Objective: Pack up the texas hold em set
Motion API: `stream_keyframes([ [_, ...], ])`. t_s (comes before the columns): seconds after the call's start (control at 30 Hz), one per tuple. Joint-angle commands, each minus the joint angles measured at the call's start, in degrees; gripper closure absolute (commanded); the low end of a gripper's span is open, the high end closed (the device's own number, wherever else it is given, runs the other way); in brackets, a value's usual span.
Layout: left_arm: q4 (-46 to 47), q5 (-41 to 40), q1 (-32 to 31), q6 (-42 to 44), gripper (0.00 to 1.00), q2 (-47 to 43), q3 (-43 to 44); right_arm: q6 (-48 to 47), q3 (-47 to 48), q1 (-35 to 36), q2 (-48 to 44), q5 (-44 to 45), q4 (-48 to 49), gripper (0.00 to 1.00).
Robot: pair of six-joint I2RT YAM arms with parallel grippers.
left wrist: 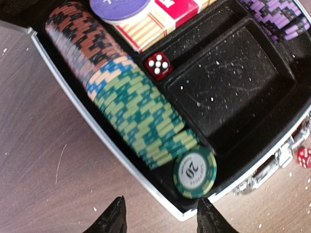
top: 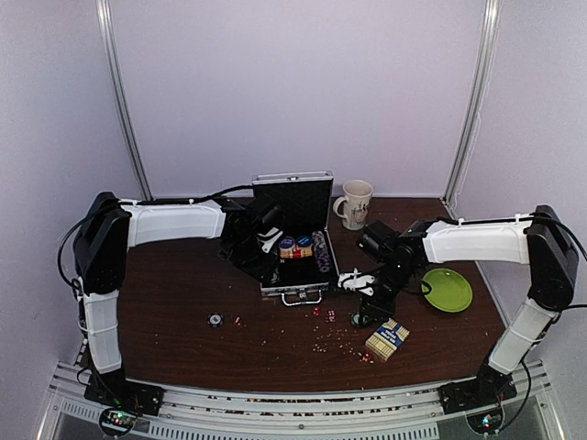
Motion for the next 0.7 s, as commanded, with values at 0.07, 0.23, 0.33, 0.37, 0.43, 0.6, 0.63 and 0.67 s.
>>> stream_keyframes([
  [0.07, 2.84, 5.02, 0.12, 2.85, 0.48, -4.15, -3.11, -0.36, 0.54, -0.4, 0.99, -0.65, -0.5, 0.48],
  [0.23, 2.76, 5.63, 0.14, 3.87, 0.48, -2.22, -3.18, -0.28, 0.67, -0.4, 1.17, -0.63, -0.64, 0.48],
  [0.33, 2.75, 5.09, 0.14, 4.02, 0.49, -0.98, -2.59, -0.28, 0.6, -0.39, 1.09, -0.54, -0.64, 0.48],
  [0.37, 2.77, 4.72, 0.14, 4.03, 0.49, -0.59, -2.33, -0.28, 0.59, -0.4, 1.04, -0.53, -0.62, 0.48],
  [0.43, 2.82, 4.38, 0.14, 4.1, 0.49, 0.14, -1.73, -0.27, 0.58, -0.4, 1.03, -0.47, -0.64, 0.48],
  [0.6, 2.76, 2.21, 0.22, 3.55, 0.5, 1.83, -0.26, -0.32, 0.51, -0.4, 1.04, -0.45, -0.61, 0.48],
  [0.63, 2.68, 1.77, 0.23, 3.46, 0.5, 2.0, 0.0, -0.28, 0.5, -0.4, 1.03, -0.39, -0.64, 0.48],
  [0.67, 2.6, 1.48, 0.25, 3.33, 0.51, 2.07, 0.27, -0.32, 0.51, -0.39, 1.07, -0.38, -0.61, 0.48],
])
